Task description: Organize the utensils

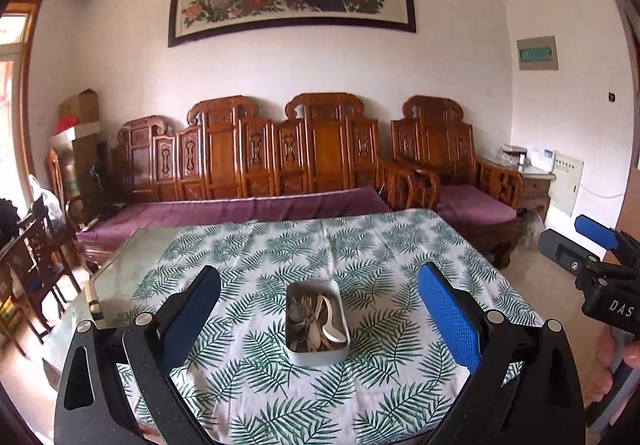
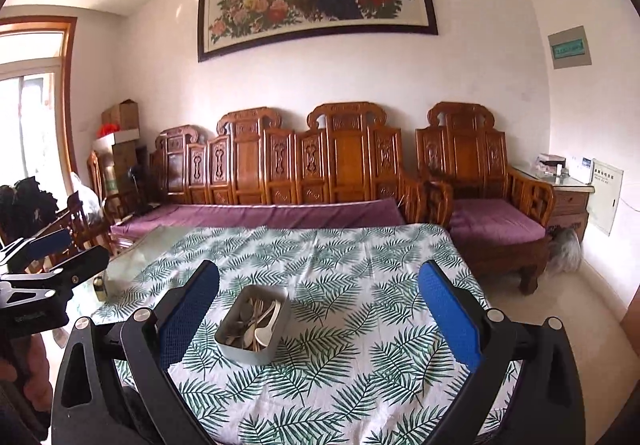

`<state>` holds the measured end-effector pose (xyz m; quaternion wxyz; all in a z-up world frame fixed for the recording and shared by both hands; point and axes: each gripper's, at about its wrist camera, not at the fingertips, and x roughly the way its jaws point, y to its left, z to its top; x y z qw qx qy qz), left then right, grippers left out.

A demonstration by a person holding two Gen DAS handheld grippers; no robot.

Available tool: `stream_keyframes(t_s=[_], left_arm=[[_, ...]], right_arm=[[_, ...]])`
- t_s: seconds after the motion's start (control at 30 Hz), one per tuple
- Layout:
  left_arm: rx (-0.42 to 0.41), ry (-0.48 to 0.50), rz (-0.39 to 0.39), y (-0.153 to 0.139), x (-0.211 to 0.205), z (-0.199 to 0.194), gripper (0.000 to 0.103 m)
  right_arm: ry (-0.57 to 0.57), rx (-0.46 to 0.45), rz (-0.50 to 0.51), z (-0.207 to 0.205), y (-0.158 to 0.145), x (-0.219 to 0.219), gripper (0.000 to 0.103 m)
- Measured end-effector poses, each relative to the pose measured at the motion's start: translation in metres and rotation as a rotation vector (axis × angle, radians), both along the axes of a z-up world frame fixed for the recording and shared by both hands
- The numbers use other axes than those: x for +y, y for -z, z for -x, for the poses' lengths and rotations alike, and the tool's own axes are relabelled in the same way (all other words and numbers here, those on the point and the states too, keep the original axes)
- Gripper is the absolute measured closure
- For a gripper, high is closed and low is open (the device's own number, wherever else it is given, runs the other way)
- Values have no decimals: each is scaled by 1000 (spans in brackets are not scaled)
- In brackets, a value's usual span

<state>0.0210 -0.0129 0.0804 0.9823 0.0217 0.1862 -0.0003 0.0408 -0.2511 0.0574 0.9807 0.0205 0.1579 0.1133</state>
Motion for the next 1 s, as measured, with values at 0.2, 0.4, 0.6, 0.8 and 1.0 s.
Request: stream_keyframes(t_s=[0.2,0.4,0.6,0.8,1.0], left_arm=[[-7,-9,15,0,3,4,8],[-5,-9,20,2,3,3,8],[-1,-11,20,4,2,3,8],[-2,-9,24,4,0,4,8],[-1,-9,28,4,2,4,8]], right_arm=[[7,-1,4,4,0,1,3],[6,10,6,1,4,2,3],[6,19,14,0,7,5,3],[8,23,19,0,8,8,3],[9,28,13,-1,9,8,3]])
